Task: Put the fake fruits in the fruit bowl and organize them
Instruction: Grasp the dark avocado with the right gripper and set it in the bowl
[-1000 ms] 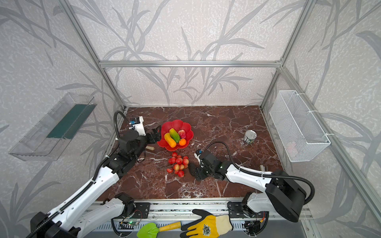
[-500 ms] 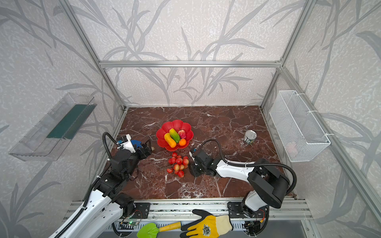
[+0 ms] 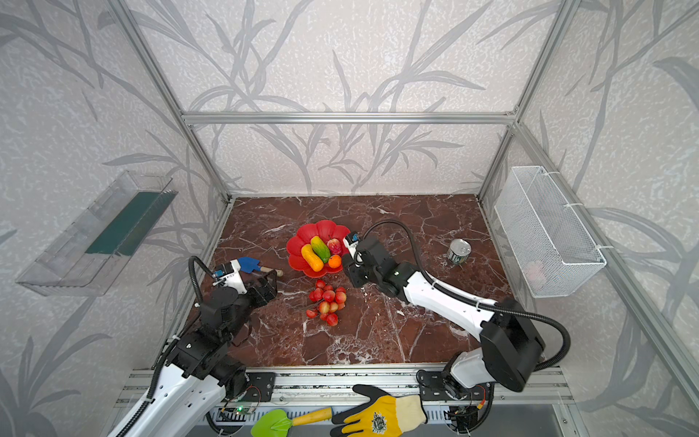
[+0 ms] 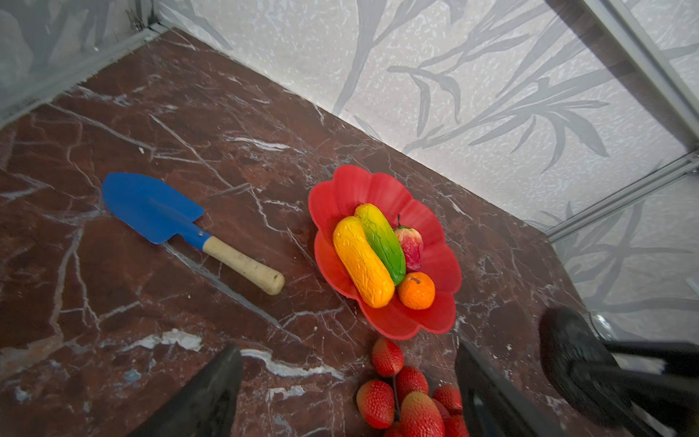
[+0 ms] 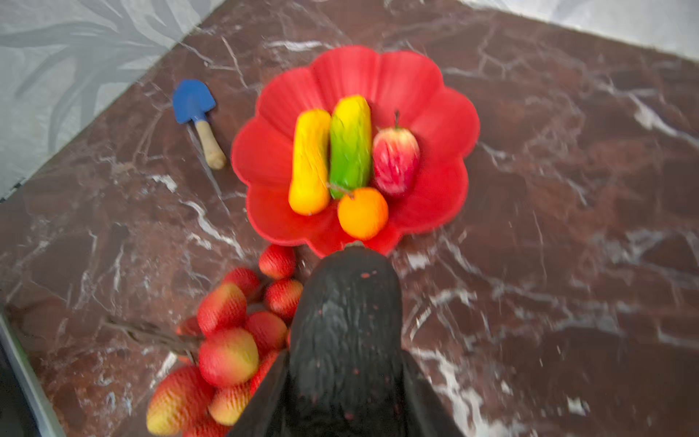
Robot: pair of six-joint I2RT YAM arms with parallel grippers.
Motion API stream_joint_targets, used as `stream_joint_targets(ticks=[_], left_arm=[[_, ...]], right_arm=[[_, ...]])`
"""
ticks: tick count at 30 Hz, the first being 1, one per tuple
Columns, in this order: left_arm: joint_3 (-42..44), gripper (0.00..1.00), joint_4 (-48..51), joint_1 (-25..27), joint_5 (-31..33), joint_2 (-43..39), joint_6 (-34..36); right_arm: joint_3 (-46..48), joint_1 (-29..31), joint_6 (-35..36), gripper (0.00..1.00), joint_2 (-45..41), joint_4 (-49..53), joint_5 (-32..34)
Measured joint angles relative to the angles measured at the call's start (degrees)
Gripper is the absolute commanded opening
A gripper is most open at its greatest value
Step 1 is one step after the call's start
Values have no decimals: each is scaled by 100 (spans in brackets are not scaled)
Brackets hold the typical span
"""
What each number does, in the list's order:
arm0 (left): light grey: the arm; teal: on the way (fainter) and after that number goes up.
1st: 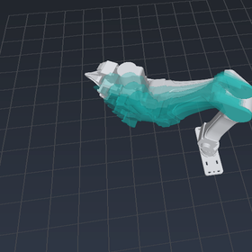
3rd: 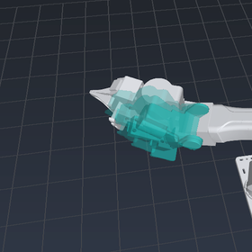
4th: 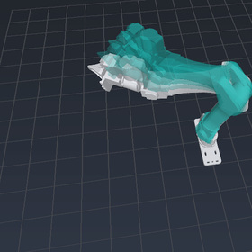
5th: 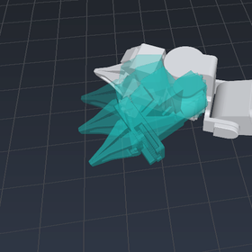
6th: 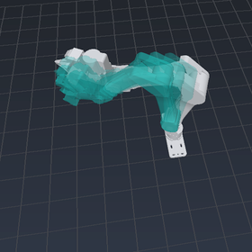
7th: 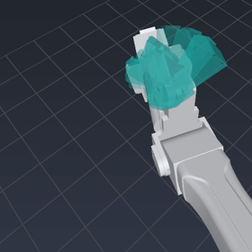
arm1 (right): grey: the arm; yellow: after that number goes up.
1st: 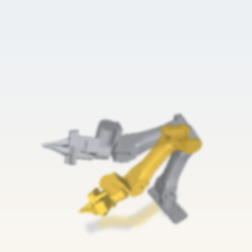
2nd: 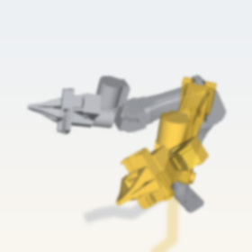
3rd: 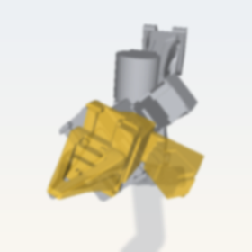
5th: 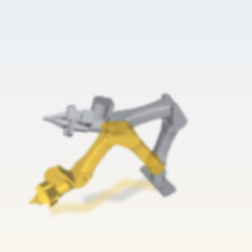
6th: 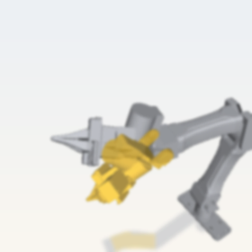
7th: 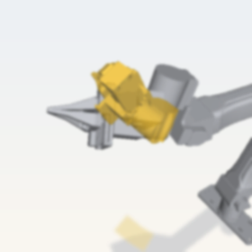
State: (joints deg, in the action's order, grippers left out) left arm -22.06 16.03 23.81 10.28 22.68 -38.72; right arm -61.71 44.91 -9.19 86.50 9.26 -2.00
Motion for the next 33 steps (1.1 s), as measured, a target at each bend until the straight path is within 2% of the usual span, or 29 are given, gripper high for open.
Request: stream_joint_targets(ticks=[4, 10, 12, 15, 17, 23, 27, 33], left_arm=[[177, 85, 205, 0, -389, -319, -225], [229, 82, 321, 0, -944, -264, -479], [313, 82, 271, 0, -1121, -181, -549], [463, 81, 149, 0, -1366, 0, -671], [546, 78, 48, 0, -1519, 127, -756], [684, 66, -520, 0, -2138, 750, -975], [708, 57, -879, 0, -2712, 1338, -1043], [708, 53, -914, 2, -3327, 1897, -1023]], right_arm=[[-1025, 4, 546, 36, 1088, 20, -387], [-2190, 20, 1204, 39, 2533, 354, -774], [-2400, 20, 1320, 46, 2839, 483, -807], [-2581, 20, 1408, 63, 3126, 621, -815], [-2647, 20, 1447, 69, 3182, 704, -815], [-2492, -22, 1266, 82, 2868, 586, -820], [-1611, -212, 879, 89, 1818, 157, -861], [-361, -728, 219, 94, 142, -573, -925]])
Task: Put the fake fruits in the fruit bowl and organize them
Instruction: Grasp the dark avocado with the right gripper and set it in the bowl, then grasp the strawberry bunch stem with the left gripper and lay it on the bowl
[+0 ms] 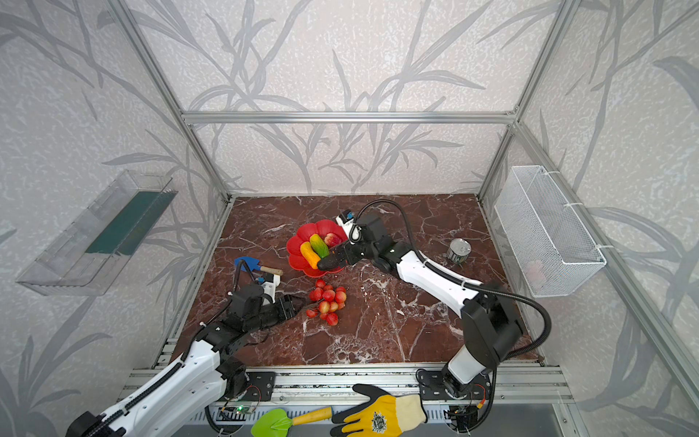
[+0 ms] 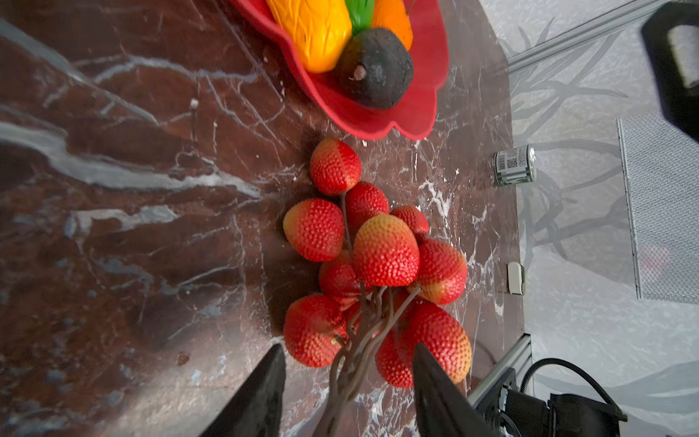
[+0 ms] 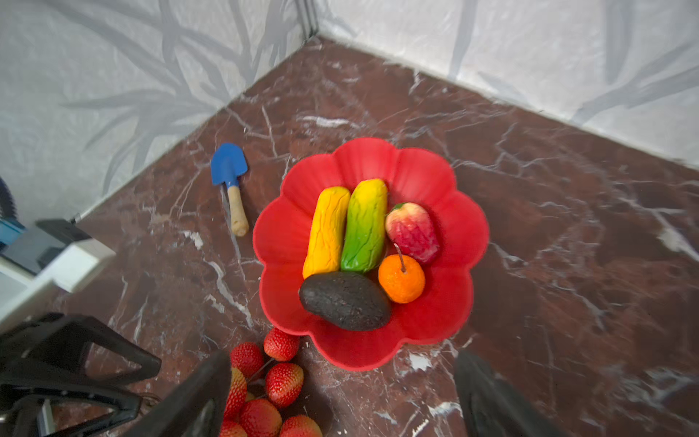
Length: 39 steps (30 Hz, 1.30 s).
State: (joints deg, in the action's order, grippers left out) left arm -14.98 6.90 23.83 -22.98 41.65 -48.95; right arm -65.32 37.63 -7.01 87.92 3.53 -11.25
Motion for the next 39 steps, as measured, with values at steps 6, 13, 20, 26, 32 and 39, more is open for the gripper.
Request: stream_joint_targets(ticks=[6, 13, 20, 26, 32, 39], left_arm=[[2, 49, 7, 11, -205, 2, 9], [48, 39, -251, 55, -225, 105, -103], [50, 31, -551, 208, -225, 573, -164], [50, 24, -651, 369, -214, 706, -221], [50, 13, -673, 417, -199, 697, -227], [46, 1, -673, 420, -221, 638, -227]], right_arm=[[868, -125, -306, 96, -704, -190, 76], [1408, -229, -553, 99, -1156, -201, 177], [1574, -295, -662, 99, -1537, -205, 284], [1742, -391, -717, 99, -1661, -223, 334], [1895, -437, -780, 99, -1665, -223, 350], [1978, -466, -800, 99, -1735, -245, 372]])
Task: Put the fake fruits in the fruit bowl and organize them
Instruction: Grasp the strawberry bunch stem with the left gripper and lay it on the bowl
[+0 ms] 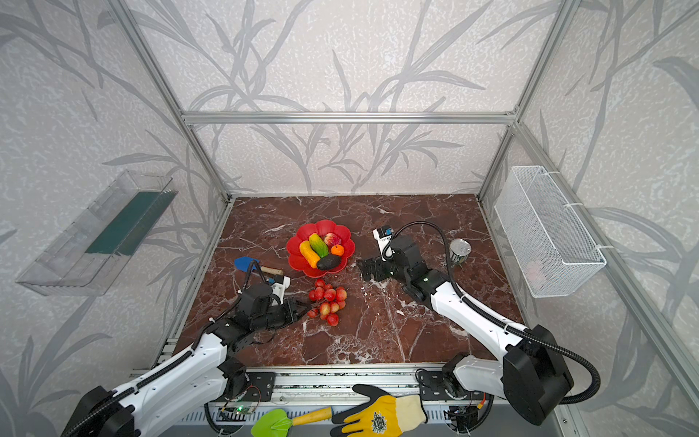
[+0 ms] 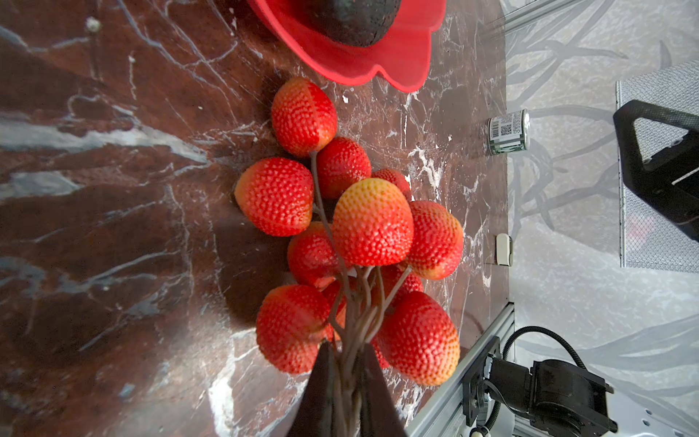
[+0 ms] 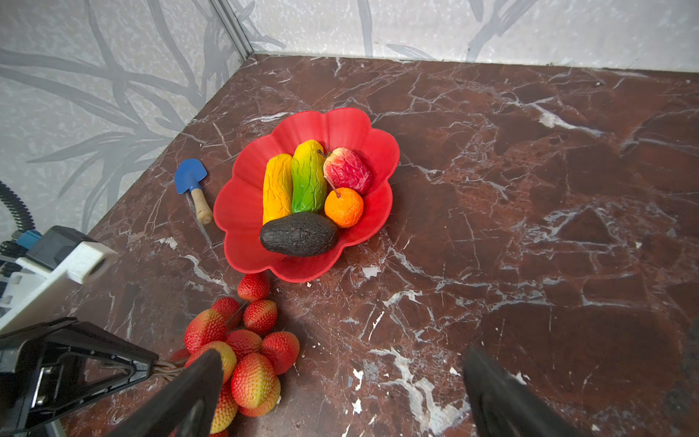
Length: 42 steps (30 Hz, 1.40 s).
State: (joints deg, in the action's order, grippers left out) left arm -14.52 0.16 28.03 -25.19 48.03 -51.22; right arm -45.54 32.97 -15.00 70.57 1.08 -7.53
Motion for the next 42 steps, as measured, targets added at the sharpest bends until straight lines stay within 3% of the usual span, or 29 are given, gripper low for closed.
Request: stream_joint_targets(ticks=[8, 14, 25, 37, 41, 42], left_arm=[[-315, 0, 166, 0, -240, -396, -7], [-1355, 0, 216, -9, -343, -299, 151], [-3049, 0, -1386, -660, -1027, 2465, 428], [-3189, 0, -2549, -1471, -1246, 4232, 448], [-3016, 11, -2739, -1539, -1237, 4494, 385], [-2999, 17, -2732, -1550, -1226, 4496, 402]], right_arm=[[70, -66, -4, 99, -96, -4, 2], [299, -190, -20, 99, -372, 4, 17], [632, -595, -44, 99, -1257, 278, 22], [831, -741, -42, 99, -1611, 608, 42], [828, -765, -33, 99, -1556, 610, 42], [828, -778, -17, 99, -1541, 612, 42]])
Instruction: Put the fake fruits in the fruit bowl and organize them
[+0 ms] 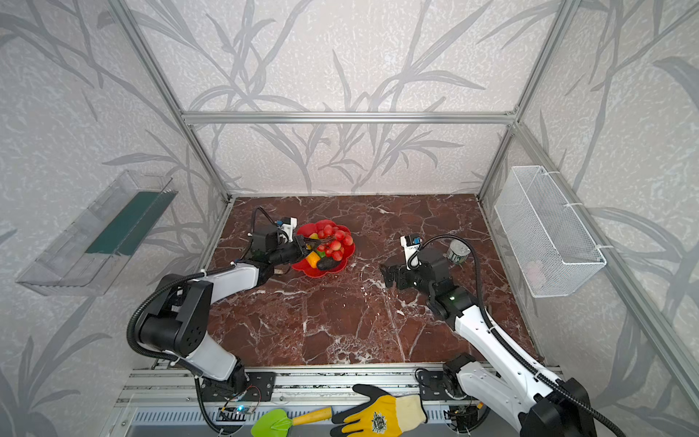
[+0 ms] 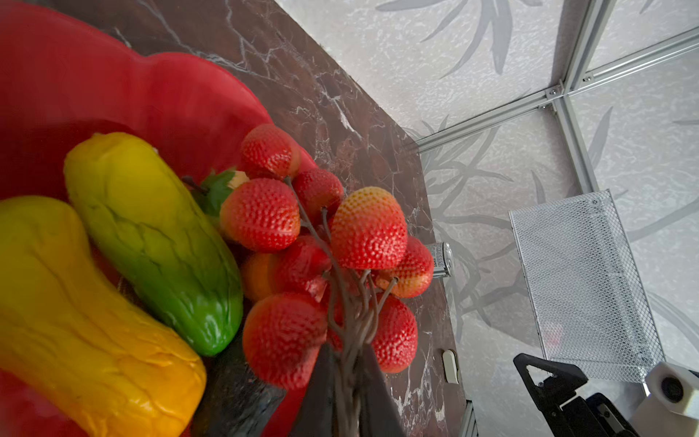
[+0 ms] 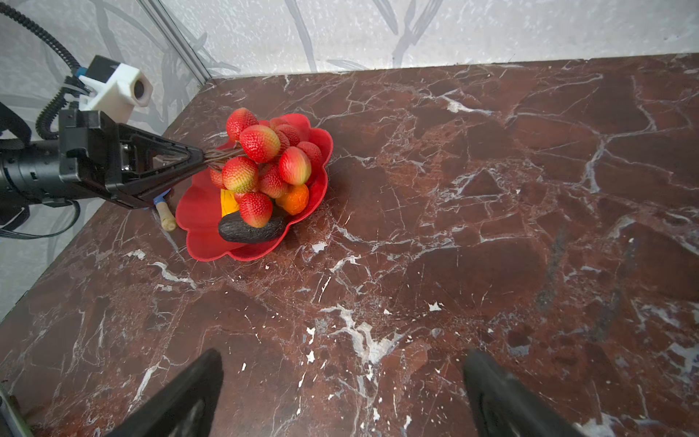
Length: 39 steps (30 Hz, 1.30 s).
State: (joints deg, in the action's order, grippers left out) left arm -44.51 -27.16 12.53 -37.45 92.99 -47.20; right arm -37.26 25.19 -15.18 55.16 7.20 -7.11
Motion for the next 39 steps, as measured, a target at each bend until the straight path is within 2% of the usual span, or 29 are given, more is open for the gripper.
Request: stream_joint_targets(ticks=[6, 7, 8, 9, 14, 17, 22, 25, 28, 31, 34, 37, 39], left_arm=[[0, 43, 612, -28, 330, -387, 442], [0, 60, 800, -31, 420, -535, 546], [0, 96, 981, -33, 520, -710, 691], [0, 99, 1167, -33, 638, -914, 785], [7, 99, 2055, -35, 1464, -2144, 1335], [223, 99, 2332, -33, 2199, -3204, 1733], [1473, 100, 1996, -33, 3866, -5445, 2839], [2411, 100, 1445, -96, 4741, -5930, 3484], [3095, 100, 1029, -339, 5274, -5464, 3849], [3305, 100, 549, -787, 5379, -4509, 3989], [3300, 100, -339, -1215, 5270, -3462, 4015], [3244, 100, -1241, -1661, 4889, -2282, 3910], [3165, 100, -1532, -1834, 4701, -1753, 3853]], right_arm=[[-15, -131, 28, 99, 37, 55, 0], [-17, -160, 28, 99, 44, 59, -2], [-17, -184, 28, 99, 48, 63, 0], [-20, -216, 28, 99, 55, 81, 0], [-50, -380, 61, 99, 68, 195, 11], [-81, -474, 160, 99, 55, 256, 127], [157, -680, 503, 99, -337, 33, 647], [682, -905, 802, 99, -675, -483, 1069], [1303, -1200, 1060, 99, -680, -1189, 1390], [1703, -1458, 1246, 99, -101, -2015, 1532], [1930, -1582, 1447, 99, 866, -3121, 1591], [2011, -1624, 1622, 99, 1838, -4172, 1563], [1989, -1631, 1749, 99, 2380, -4715, 1554]])
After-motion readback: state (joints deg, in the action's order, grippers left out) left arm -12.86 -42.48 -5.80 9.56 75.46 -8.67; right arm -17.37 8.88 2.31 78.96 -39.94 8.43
